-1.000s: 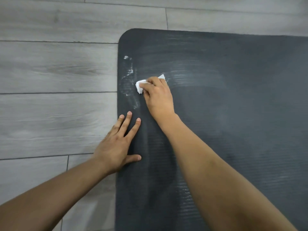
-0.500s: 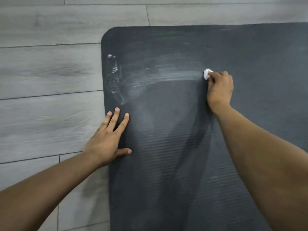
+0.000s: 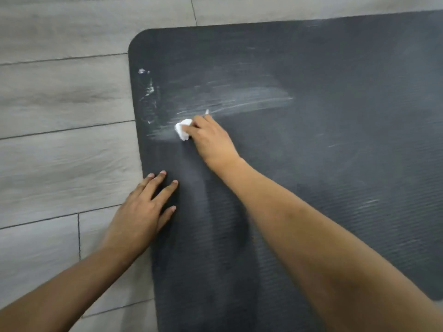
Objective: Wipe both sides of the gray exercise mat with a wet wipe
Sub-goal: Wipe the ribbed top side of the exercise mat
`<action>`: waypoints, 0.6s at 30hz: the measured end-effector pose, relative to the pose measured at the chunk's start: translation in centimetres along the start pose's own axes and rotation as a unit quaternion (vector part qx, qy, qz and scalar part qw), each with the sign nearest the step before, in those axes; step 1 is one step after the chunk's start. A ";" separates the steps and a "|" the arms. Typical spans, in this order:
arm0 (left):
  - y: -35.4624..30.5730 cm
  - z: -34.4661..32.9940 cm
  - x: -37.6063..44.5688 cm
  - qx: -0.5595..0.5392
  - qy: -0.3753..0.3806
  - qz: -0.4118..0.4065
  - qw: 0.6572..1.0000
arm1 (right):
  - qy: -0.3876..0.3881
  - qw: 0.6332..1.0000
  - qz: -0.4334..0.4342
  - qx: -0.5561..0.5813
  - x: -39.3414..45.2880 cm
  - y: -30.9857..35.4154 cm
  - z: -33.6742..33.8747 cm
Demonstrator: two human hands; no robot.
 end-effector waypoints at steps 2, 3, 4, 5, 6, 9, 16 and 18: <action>-0.3 -0.3 -1.0 -0.009 0.002 -0.013 1.000 | -0.058 0.990 -0.123 -0.027 -2.5 -8.9 3.0; -0.1 -0.4 -1.3 -0.010 0.003 -0.010 1.000 | -0.064 0.976 -0.202 -0.038 -4.2 -13.5 4.7; 0.0 -0.7 -1.5 -0.009 0.001 -0.008 1.000 | -0.068 0.956 -0.282 -0.043 -6.0 -17.6 6.5; -0.1 -0.9 -1.8 -0.009 0.003 -0.003 1.000 | -0.079 0.934 -0.345 -0.043 -7.7 -20.5 8.2; -0.4 -1.2 -2.0 -0.008 0.005 0.000 1.000 | -0.096 0.914 -0.393 -0.043 -8.9 -22.1 9.5; -1.6 -1.1 -2.5 -0.007 -0.013 0.023 1.000 | -0.114 0.905 -0.409 -0.035 -8.0 -18.6 8.3; -2.7 -2.0 -4.1 0.050 -0.012 0.021 0.998 | 0.031 0.994 0.015 0.106 -2.2 7.9 -2.4; -2.9 -2.8 -5.1 0.053 0.030 0.039 0.997 | 0.064 0.988 0.070 0.123 -2.5 8.6 -2.3</action>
Point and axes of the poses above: each hand's wrist, its own x-axis towards the middle knuckle, its own z-axis out of the back of the hand, y = z × x, the point moved 8 cm from there along x, towards the middle knuckle, and after that the axes turned 5 degrees about y, right-handed, at the moved point
